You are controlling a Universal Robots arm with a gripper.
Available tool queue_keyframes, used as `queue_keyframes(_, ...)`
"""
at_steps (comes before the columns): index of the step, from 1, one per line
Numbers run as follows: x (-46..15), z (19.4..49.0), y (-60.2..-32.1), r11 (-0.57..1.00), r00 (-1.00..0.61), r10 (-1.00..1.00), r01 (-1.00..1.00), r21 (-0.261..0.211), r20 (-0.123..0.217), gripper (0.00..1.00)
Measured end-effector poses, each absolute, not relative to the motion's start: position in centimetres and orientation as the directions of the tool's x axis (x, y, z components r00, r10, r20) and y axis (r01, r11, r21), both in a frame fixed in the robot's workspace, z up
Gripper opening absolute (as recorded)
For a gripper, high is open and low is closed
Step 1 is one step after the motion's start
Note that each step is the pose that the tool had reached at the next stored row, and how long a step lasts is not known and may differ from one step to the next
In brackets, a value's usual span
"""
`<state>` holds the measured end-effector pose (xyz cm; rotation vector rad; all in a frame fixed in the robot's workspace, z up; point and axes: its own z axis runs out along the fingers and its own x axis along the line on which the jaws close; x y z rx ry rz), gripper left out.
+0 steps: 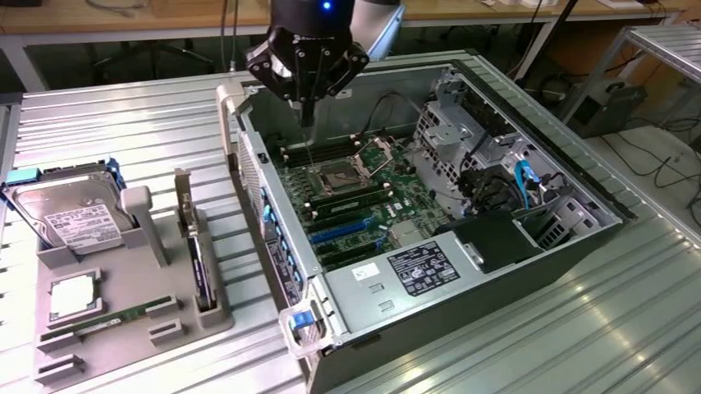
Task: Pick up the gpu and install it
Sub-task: 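Reach for the gpu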
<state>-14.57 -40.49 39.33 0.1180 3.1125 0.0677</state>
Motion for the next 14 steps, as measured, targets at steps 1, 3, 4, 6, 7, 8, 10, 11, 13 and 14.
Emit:
queue_keyframes(1,-15.0,39.3,-40.6,0.996,-0.997,0.076,0.075,0.044,-0.024,0.13)
queue_keyframes(3,-16.4,39.3,-40.8,0.996,-0.997,0.076,0.075,0.044,-0.024,0.13)
queue_keyframes(4,-16.8,39.3,-40.8,0.996,-0.997,0.076,0.075,0.043,-0.025,0.13)
queue_keyframes(6,-17.8,39.3,-40.8,0.996,-0.997,0.076,0.075,0.040,-0.025,0.13)
queue_keyframes(7,-18.0,39.3,-40.9,0.996,-0.997,0.076,0.075,0.039,-0.025,0.13)
queue_keyframes(8,-18.2,39.3,-40.9,0.996,-0.997,0.076,0.075,0.038,-0.025,0.13)
queue_keyframes(10,-18.5,39.3,-40.8,0.996,-0.997,0.076,0.075,0.037,-0.025,0.13)
queue_keyframes(11,-18.5,39.3,-40.8,0.996,-0.997,0.076,0.075,0.037,-0.025,0.13)
queue_keyframes(13,-18.5,39.3,-40.8,0.996,-0.997,0.076,0.075,0.037,-0.025,0.13)
queue_keyframes(14,-18.5,39.3,-40.8,0.996,-0.997,0.076,0.075,0.037,-0.025,0.13)
